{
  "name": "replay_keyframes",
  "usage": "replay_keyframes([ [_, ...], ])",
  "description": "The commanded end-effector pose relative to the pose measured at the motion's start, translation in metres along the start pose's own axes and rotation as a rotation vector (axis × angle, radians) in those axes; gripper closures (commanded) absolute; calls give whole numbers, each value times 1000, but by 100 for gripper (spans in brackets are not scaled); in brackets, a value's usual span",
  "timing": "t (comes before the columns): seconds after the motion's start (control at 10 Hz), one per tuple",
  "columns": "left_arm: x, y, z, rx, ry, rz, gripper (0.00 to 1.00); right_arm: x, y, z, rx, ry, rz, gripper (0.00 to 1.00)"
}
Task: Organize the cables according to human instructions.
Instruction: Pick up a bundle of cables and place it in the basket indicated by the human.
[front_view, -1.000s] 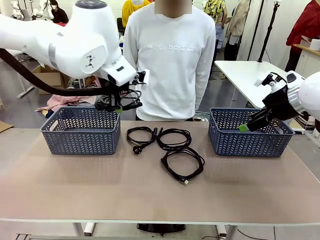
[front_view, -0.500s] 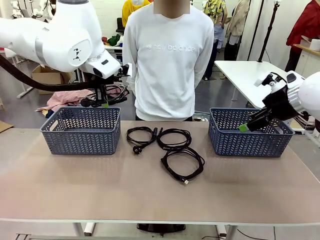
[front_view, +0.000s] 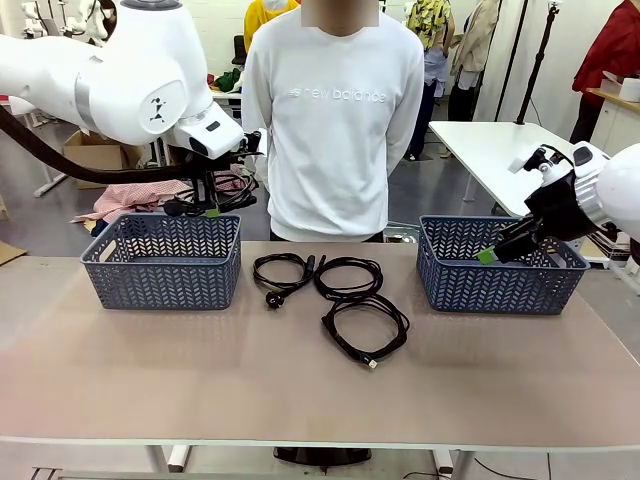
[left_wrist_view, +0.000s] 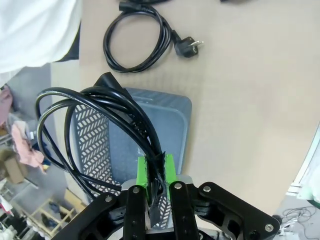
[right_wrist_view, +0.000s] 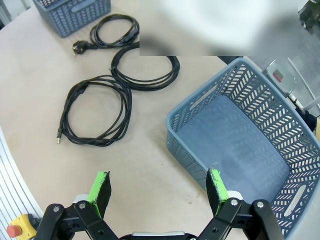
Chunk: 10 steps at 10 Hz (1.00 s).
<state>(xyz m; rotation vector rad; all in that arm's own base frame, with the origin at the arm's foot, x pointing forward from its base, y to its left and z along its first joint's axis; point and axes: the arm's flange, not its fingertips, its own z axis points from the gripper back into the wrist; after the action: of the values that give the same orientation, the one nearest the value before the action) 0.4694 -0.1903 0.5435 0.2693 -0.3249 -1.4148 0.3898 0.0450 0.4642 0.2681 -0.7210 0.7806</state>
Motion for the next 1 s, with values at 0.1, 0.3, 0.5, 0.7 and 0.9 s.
replay_keyframes([
  [0.1, -10, 5, -18, 14, -18, 14, 84, 0, -2, -1, 5, -9, -4, 0],
  [0.3, -26, 12, -26, 35, -1, -48, 84, 0, -2, -1, 5, -9, -4, 0],
  [0.5, -43, 20, -34, 44, 8, -79, 84, 0, -2, -1, 5, -9, -4, 0],
  [0.7, -61, 22, -46, 35, 15, -89, 84, 0, -2, -1, 5, -9, -4, 0],
  [0.9, -75, 23, -56, 37, 6, -89, 84, 0, -2, -1, 5, -9, -4, 0],
])
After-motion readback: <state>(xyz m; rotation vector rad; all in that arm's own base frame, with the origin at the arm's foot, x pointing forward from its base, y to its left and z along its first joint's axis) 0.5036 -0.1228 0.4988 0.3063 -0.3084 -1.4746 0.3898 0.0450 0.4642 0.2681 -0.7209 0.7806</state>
